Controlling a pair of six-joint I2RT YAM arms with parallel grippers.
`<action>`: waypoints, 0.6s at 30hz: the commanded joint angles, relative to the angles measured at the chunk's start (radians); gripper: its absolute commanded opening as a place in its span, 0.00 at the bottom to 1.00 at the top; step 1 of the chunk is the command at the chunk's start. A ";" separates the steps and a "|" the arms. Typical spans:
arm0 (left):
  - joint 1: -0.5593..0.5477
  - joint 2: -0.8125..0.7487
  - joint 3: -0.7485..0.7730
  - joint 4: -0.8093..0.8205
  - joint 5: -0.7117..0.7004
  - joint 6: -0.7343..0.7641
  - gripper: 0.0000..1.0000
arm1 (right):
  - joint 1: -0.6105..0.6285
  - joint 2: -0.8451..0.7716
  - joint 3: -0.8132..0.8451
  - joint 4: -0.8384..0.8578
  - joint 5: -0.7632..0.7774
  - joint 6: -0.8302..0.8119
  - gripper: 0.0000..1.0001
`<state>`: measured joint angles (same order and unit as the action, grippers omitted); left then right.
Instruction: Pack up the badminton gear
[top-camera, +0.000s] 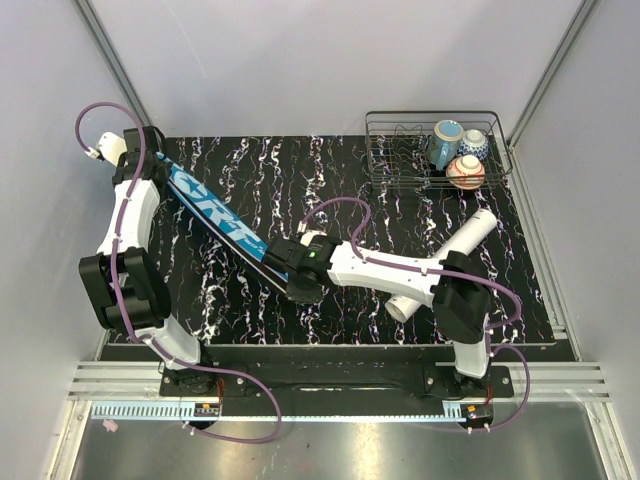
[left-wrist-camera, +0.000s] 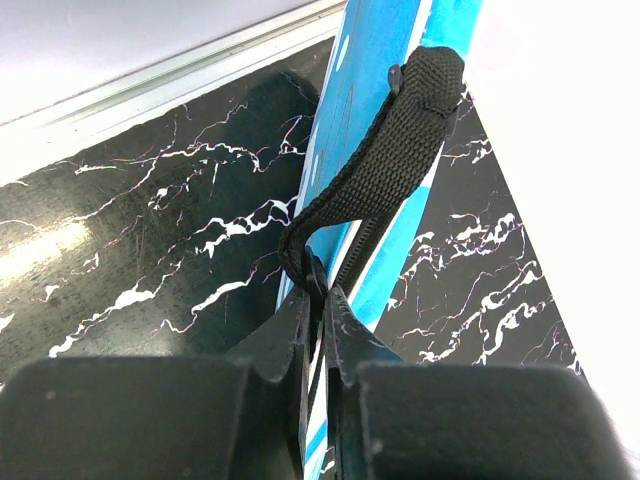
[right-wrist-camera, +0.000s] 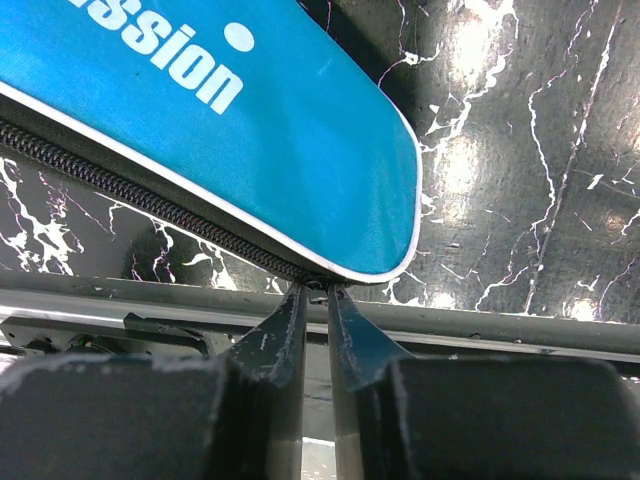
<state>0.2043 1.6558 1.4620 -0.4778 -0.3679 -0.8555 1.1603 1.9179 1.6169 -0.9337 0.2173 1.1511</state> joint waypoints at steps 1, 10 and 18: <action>-0.002 -0.030 0.003 0.039 -0.023 0.010 0.00 | 0.010 -0.017 -0.003 -0.025 0.063 -0.024 0.13; 0.000 -0.021 0.004 0.044 -0.025 0.019 0.00 | 0.010 -0.082 -0.071 -0.016 0.113 -0.094 0.00; -0.002 -0.021 0.003 0.062 -0.035 0.061 0.00 | 0.009 -0.163 -0.179 0.013 0.157 -0.178 0.00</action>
<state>0.2012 1.6558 1.4620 -0.4774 -0.3679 -0.8265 1.1648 1.8423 1.4944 -0.9024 0.3012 1.0409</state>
